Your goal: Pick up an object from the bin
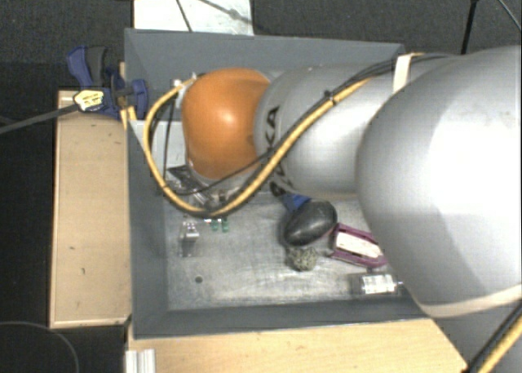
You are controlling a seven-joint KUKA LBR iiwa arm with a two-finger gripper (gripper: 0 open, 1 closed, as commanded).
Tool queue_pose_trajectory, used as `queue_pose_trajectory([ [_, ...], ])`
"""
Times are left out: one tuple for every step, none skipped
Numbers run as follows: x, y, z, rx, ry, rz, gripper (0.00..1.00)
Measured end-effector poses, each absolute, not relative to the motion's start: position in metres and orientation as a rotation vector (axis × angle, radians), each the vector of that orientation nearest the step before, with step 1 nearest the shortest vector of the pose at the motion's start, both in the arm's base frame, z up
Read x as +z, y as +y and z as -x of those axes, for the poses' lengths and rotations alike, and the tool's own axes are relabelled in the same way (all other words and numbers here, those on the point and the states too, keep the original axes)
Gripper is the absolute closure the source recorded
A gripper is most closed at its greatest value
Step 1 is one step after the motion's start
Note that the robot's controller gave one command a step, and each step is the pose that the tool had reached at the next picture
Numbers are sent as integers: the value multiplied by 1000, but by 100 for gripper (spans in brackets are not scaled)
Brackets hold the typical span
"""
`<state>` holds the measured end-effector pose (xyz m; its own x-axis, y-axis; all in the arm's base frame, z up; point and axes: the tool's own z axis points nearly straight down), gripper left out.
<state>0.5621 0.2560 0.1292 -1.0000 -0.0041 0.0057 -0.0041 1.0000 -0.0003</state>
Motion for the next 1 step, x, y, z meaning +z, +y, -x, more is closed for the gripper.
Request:
queue_pose_trajectory([
  [239, 225, -567, -6, -3153, 22, 0],
])
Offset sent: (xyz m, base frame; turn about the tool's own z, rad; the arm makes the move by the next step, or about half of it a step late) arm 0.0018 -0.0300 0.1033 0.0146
